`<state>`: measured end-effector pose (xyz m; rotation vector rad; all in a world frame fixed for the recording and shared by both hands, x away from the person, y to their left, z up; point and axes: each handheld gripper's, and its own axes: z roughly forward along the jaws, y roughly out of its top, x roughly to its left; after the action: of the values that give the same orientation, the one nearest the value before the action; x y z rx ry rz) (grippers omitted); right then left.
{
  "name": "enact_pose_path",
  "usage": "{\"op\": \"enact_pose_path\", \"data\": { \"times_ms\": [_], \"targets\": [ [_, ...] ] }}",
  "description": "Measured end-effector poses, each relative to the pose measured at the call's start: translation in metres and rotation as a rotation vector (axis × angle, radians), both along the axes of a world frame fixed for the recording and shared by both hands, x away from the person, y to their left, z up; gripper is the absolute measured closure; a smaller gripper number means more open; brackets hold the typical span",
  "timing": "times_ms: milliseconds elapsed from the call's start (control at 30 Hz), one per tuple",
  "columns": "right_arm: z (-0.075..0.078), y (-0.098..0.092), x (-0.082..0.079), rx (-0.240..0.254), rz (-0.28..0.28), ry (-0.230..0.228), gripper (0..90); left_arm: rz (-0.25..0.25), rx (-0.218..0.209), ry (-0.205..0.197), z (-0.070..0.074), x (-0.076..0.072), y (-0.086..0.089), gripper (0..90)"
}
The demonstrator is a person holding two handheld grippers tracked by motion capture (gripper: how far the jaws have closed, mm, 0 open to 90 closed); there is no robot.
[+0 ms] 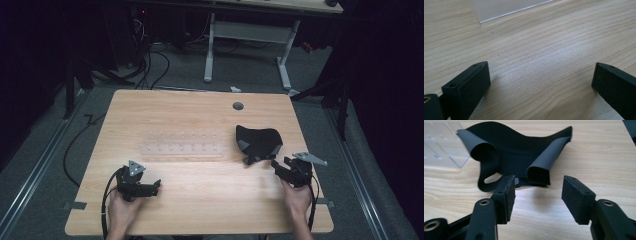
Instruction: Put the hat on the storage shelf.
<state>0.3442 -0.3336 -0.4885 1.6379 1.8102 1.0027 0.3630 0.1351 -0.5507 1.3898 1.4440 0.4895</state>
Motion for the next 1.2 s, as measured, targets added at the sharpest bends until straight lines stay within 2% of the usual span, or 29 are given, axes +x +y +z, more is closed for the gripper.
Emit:
{"op": "enact_pose_path", "data": {
  "times_ms": [167,300,467,533,633,867,900,1200],
  "targets": [
    [0.003,-0.004,0.009,-0.007,-0.007,0.023,42.3,0.0,-0.003,-0.002,0.0,0.0,0.0,2.7],
    [0.005,-0.007,0.014,-0.017,-0.023,0.024,40.8,0.001,-0.003,-0.002,0.0,0.0,0.0,2.8],
    [0.009,-0.012,0.027,-0.017,-0.041,0.01,39.0,0.0,-0.002,0.0,0.0,0.0,0.0,2.8],
    [0.011,-0.011,0.03,-0.033,-0.041,-0.008,38.9,-0.001,-0.002,0.0,0.0,0.0,0.0,2.9],
    [0.01,-0.011,0.034,-0.04,-0.04,-0.003,37.4,0.0,-0.001,0.0,0.0,0.0,-0.001,2.9],
    [0.005,-0.013,0.049,0.002,-0.043,0.019,36.1,0.0,-0.002,0.0,0.0,0.0,-0.001,2.9],
    [0.003,-0.016,0.053,0.032,-0.046,0.021,35.6,0.0,-0.002,0.0,0.0,0.0,-0.001,2.9],
    [-0.004,-0.015,0.063,0.071,-0.036,0.05,37.0,0.0,-0.002,0.0,0.0,0.0,-0.001,2.9]
  ]
}}
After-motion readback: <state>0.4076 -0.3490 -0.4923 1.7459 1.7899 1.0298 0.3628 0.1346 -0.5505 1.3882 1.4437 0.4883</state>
